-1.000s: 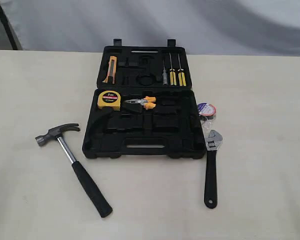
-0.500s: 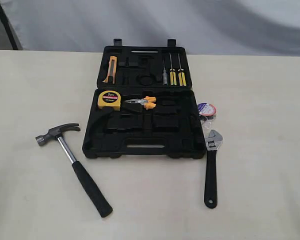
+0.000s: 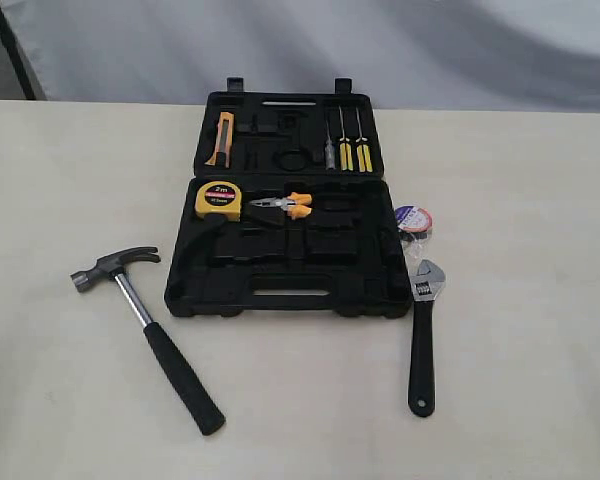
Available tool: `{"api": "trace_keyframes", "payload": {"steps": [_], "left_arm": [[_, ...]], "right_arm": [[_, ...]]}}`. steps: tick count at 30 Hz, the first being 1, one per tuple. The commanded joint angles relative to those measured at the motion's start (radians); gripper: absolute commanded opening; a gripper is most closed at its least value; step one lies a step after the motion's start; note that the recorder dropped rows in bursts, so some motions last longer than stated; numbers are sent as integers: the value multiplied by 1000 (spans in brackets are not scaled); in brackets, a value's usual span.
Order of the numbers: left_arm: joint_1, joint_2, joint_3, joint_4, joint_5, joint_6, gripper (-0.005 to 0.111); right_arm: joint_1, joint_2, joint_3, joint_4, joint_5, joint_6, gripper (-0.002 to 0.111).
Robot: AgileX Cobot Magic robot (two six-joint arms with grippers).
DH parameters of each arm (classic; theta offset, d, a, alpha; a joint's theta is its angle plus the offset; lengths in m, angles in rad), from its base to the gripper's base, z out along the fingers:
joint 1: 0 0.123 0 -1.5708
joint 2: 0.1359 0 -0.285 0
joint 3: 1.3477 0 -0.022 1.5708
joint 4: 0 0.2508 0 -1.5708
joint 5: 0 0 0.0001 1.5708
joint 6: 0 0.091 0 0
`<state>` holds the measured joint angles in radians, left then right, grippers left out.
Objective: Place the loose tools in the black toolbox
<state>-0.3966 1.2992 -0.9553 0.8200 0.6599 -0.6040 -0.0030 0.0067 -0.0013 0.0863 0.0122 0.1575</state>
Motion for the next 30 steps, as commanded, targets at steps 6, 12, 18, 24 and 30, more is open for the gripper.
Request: {"api": "trace_keyframes", "payload": {"steps": [6,12,18,24,30], "left_arm": [[3,-8,9,-14,-17,-10,1],[3,-8,9,-14,-17,-10,1],[3,-8,9,-14,-17,-10,1],[3,-8,9,-14,-17,-10,1],[3,-8,9,-14,-17,-10,1]], "right_arm": [[-6,-7,-17,-8,-59,-39,13],[-6,171,-70,-8,-33,-54,1],[-4,515,-170,-8,-12,-39,1],[-4,892,-291,-4,0,0,1],[-4,1236,-459,-6,-2,0,12]]}}
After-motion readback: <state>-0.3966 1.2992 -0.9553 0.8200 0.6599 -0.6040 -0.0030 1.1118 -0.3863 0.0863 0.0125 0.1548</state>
